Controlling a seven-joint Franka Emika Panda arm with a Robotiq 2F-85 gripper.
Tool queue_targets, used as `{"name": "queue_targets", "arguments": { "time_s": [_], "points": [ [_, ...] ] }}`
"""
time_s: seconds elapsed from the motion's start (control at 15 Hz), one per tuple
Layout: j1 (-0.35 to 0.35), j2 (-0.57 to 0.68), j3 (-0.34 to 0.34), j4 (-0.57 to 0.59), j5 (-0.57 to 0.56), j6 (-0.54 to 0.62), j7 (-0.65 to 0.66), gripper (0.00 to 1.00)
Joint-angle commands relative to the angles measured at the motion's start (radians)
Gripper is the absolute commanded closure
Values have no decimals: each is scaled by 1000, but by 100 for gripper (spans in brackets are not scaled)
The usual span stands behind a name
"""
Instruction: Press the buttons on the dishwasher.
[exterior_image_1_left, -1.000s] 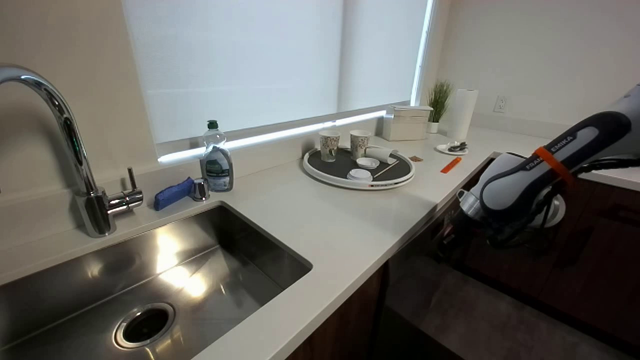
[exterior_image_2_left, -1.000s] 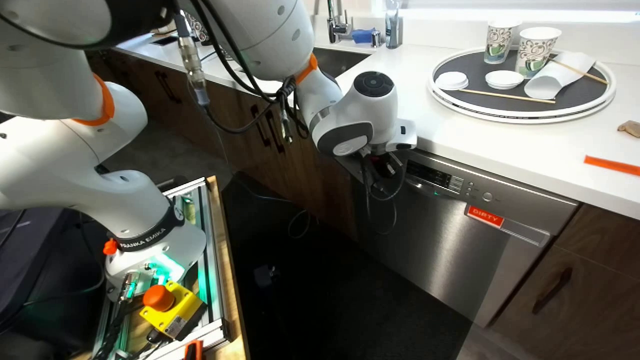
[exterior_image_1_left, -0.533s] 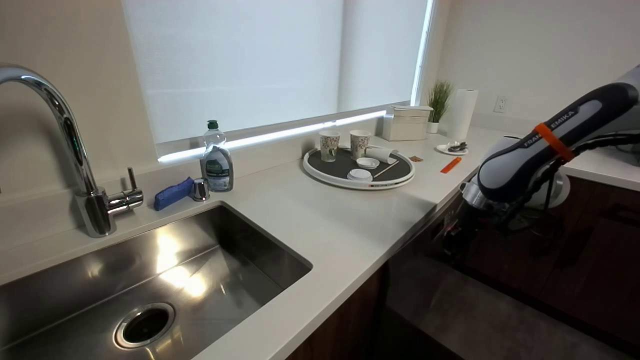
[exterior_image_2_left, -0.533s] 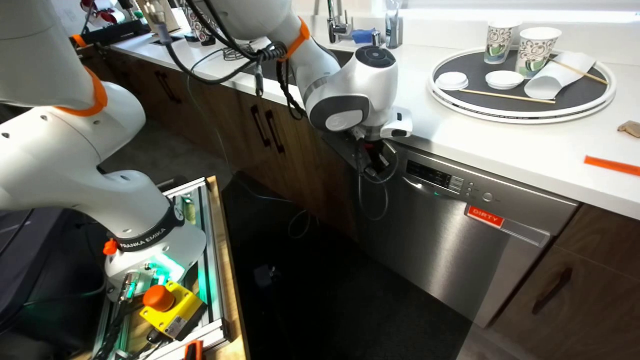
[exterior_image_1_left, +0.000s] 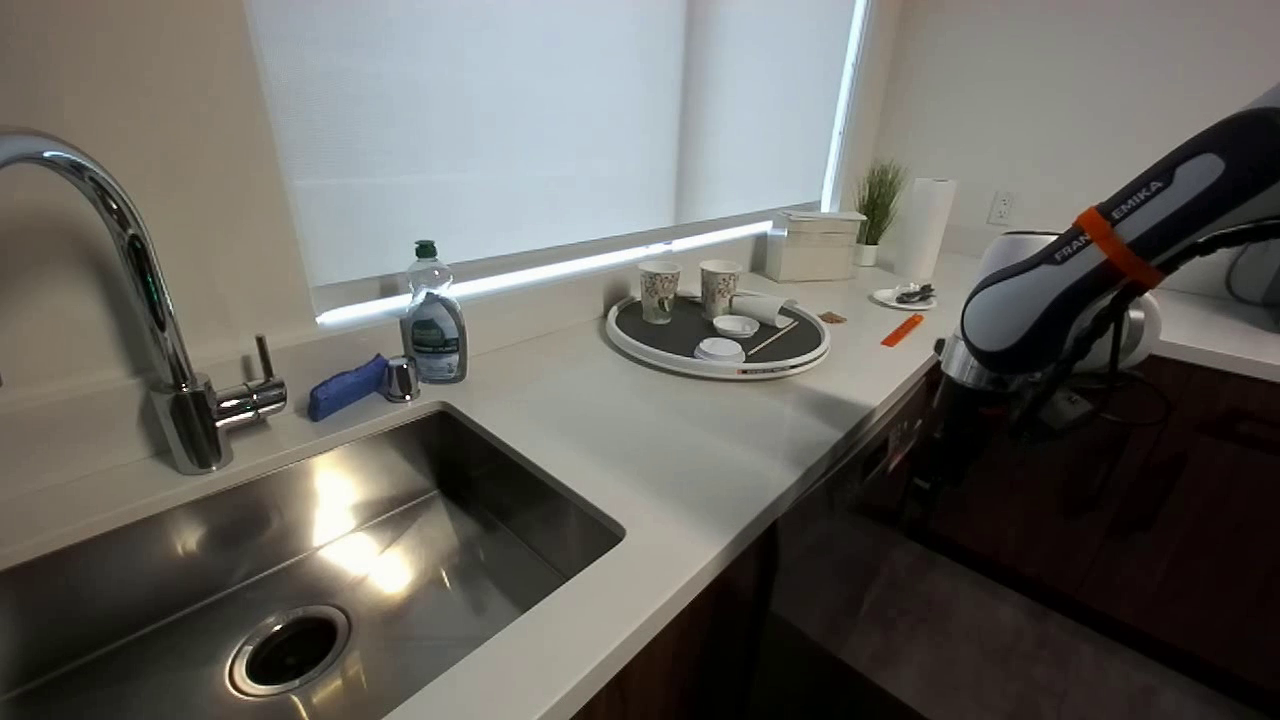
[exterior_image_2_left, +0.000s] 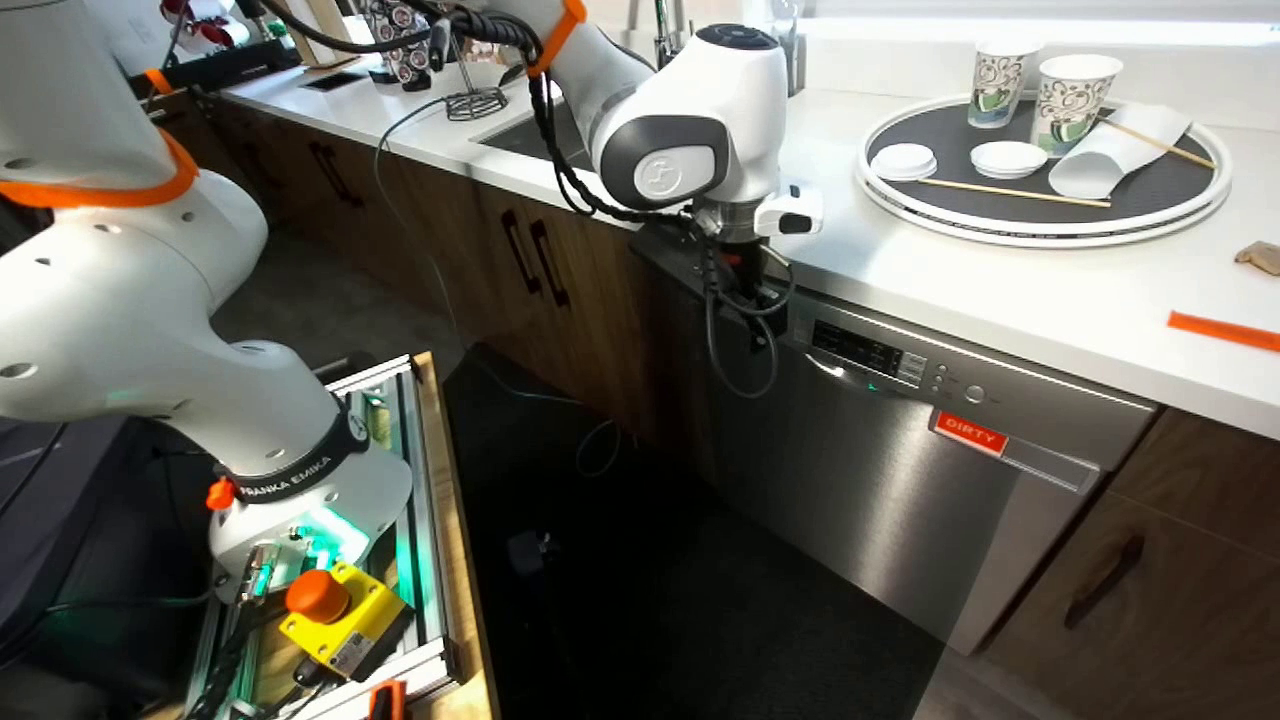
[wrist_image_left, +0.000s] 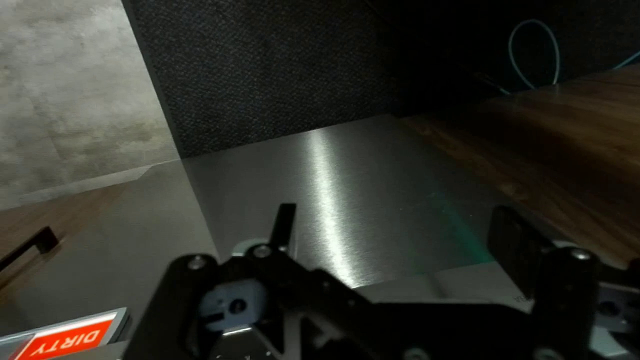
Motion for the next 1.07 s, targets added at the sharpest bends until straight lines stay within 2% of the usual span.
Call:
{"name": "queue_targets", "arguments": {
  "time_s": [0.0, 0.2, 0.33, 0.73, 0.8, 1.0],
  "points": [
    [132, -70, -126, -48, -17, -7, 26, 0],
    [175, -82, -165, -62, 21, 19, 0, 0],
    [201, -87, -192, -67, 2, 24, 28, 0],
    [237, -117, -227, -124, -10, 204, 29, 0],
    [231, -85, -223, -77, 8, 150, 3, 0],
    [233, -85, -226, -79, 8, 159, 3, 0]
  ]
}}
